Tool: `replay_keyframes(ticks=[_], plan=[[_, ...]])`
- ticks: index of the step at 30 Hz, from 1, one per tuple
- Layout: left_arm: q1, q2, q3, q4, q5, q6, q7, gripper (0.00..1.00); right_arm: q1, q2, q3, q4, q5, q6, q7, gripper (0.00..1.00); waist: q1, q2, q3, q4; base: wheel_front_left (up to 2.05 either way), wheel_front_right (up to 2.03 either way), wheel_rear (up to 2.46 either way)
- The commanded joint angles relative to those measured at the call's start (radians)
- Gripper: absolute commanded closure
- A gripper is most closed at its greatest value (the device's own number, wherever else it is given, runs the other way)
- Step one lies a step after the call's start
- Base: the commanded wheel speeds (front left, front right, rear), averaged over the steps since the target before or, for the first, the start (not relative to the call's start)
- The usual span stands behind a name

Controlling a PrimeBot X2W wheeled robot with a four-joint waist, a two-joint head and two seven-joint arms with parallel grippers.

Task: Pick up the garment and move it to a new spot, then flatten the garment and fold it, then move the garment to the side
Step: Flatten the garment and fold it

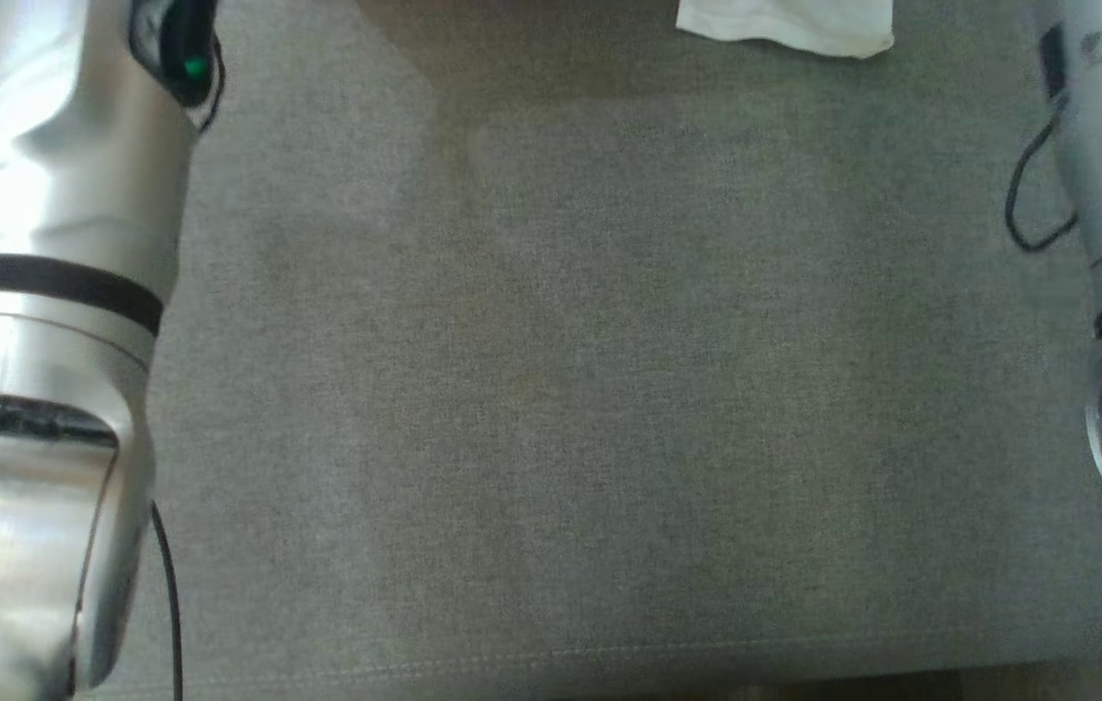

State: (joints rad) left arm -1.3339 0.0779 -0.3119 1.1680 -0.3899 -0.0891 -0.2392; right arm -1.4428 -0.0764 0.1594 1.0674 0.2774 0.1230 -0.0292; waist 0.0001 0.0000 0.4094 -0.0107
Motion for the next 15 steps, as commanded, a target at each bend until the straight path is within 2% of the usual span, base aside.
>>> replay_keyframes(ticks=[1,8,15], plan=[[-0.033,0.031,0.008,-0.023,-0.005,-0.002,-0.003,1.00,-0.023,0.025,0.005,-0.024,0.001,0.008,0.000,1.00,-0.0001,0.0000,0.018,-0.003,0.00,0.00,0.00],[0.021,0.003,0.016,0.080,-0.054,-0.026,-0.008,1.00,0.053,0.026,0.080,0.093,0.102,0.008,-0.028,1.00,-0.0001,0.0000,0.050,0.004,0.00,0.00,0.00],[0.073,-0.002,0.016,0.086,-0.089,-0.038,-0.017,1.00,0.165,0.026,0.136,0.066,0.173,0.008,-0.128,1.00,-0.0001,0.0000,0.038,0.001,0.00,0.00,0.00]])
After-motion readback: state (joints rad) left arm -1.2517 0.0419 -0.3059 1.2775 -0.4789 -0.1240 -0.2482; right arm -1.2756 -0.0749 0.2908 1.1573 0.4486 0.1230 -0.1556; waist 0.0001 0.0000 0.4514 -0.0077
